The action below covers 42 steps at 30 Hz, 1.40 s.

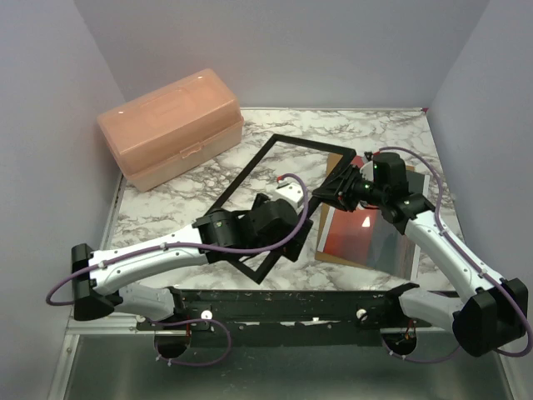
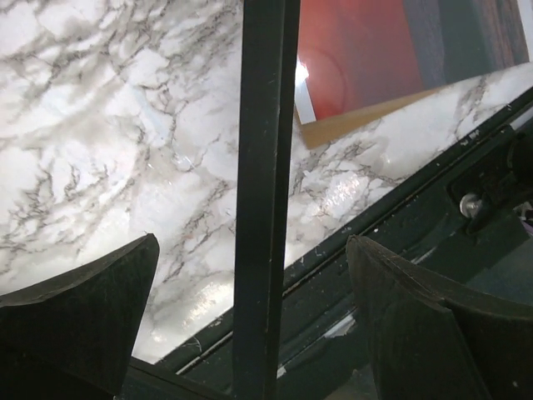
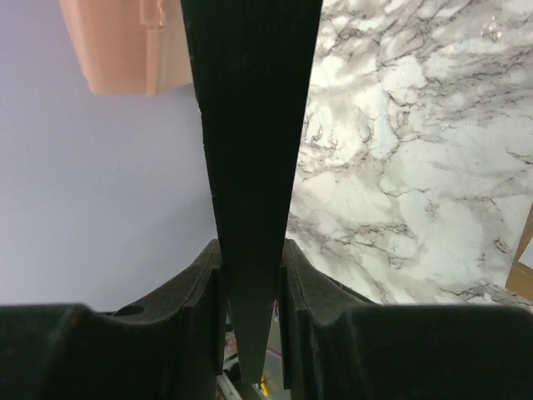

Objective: Put the photo into the frame

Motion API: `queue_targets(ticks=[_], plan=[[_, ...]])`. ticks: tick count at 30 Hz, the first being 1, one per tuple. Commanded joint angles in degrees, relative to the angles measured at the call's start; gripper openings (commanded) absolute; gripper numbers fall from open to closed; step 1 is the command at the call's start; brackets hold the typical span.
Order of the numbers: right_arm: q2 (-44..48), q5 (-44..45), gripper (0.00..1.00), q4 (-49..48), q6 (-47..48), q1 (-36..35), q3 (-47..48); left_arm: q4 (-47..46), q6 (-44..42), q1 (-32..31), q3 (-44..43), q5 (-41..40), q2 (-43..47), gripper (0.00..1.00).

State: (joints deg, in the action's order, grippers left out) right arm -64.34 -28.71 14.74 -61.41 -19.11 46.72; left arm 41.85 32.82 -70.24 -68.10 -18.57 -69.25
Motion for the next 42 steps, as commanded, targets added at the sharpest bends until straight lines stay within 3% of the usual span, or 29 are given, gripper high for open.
queue_targets(ticks=[1,7,10,15,20,27,29,32,40,42], plan=[[2.19,5.86,0.03,9.78,3.99,0.24,7.87,10.43,-2.53,-3.25,-10.20,-10.25,-7.85,0.99],[2.99,6.62,0.02,13.80,3.99,0.24,13.46,22.04,-0.22,-7.71,-22.87,-22.59,-19.50,0.97],[3.48,6.18,0.03,14.18,3.46,0.25,14.10,29.38,2.93,-9.15,-28.43,-27.17,-25.22,0.88],[4.89,4.26,0.03,12.46,1.42,0.22,12.64,34.40,6.55,-9.87,-30.01,-30.30,-29.43,0.72],[6.38,2.87,0.04,11.27,-0.19,0.23,11.39,34.63,8.79,-10.04,-27.51,-30.83,-28.82,0.53],[7.46,1.56,0.09,9.65,-0.08,0.22,10.00,36.87,8.83,-10.09,-28.39,-33.01,-29.55,0.04],[7.95,1.38,0.17,8.67,0.40,0.22,9.45,38.56,9.33,-10.03,-29.58,-33.65,-29.96,0.00],[8.43,1.85,0.46,8.29,1.13,0.22,8.75,39.52,9.35,-10.08,-30.85,-34.09,-29.33,0.00],[11.11,3.25,0.99,7.26,1.16,0.22,7.97,30.85,0.56,-9.10,-30.32,-28.82,-19.50,0.00],[11.75,3.23,1.00,6.43,1.07,0.27,7.69,27.42,-2.20,-7.91,-29.81,-25.65,-16.46,0.00]])
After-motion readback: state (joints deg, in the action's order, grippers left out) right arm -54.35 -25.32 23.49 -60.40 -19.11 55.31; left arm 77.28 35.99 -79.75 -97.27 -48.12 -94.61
